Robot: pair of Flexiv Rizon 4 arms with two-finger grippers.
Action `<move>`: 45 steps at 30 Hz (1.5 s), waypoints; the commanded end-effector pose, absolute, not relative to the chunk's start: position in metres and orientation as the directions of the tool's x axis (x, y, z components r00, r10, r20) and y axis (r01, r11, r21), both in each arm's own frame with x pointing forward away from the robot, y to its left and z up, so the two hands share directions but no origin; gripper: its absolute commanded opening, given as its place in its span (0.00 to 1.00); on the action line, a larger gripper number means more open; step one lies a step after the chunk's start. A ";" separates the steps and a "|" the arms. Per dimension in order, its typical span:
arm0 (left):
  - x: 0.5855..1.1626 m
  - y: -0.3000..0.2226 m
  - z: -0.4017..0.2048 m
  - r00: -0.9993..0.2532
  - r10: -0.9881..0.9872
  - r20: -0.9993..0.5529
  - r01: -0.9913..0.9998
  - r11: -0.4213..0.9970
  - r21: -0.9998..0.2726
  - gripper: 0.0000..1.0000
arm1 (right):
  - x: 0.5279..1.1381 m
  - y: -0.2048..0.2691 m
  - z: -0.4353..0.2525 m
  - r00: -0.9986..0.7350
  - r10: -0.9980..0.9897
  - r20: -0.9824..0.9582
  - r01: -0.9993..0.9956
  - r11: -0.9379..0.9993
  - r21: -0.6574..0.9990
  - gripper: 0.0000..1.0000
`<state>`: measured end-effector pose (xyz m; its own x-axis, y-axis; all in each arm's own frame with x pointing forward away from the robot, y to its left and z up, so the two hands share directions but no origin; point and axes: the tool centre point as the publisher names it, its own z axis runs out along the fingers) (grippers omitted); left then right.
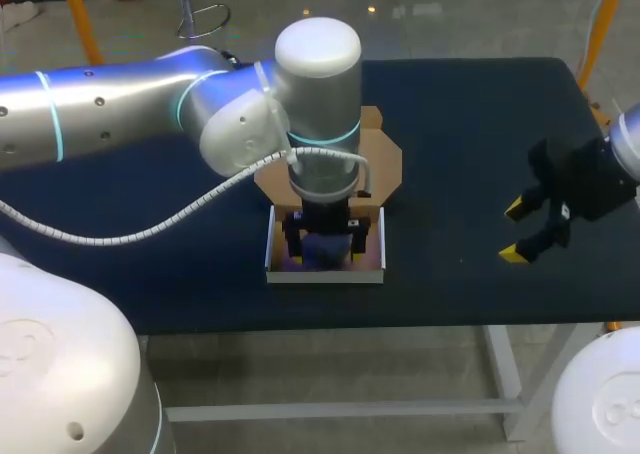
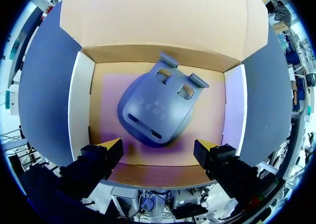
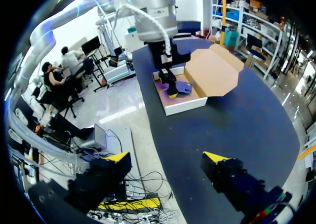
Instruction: Assemble the packaging by folding the flat box into shape, placing the metal phone stand inside, and closing the box properly
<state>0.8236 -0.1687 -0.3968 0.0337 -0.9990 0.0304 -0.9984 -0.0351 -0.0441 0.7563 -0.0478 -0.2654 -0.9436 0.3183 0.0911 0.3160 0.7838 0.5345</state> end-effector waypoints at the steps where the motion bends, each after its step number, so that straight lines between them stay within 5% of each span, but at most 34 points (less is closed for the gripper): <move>1: 0.821 -0.170 -0.398 0.040 -0.999 0.021 -0.998 -0.041 -0.040 1.00 | 0.758 -0.048 -0.266 -0.945 0.311 0.101 0.315 0.784 0.535 1.00; 45: 0.775 -0.169 -0.404 0.029 -0.999 0.022 -1.000 -0.029 0.013 1.00 | 0.758 -0.049 -0.272 -0.943 0.315 0.110 0.323 0.781 0.534 1.00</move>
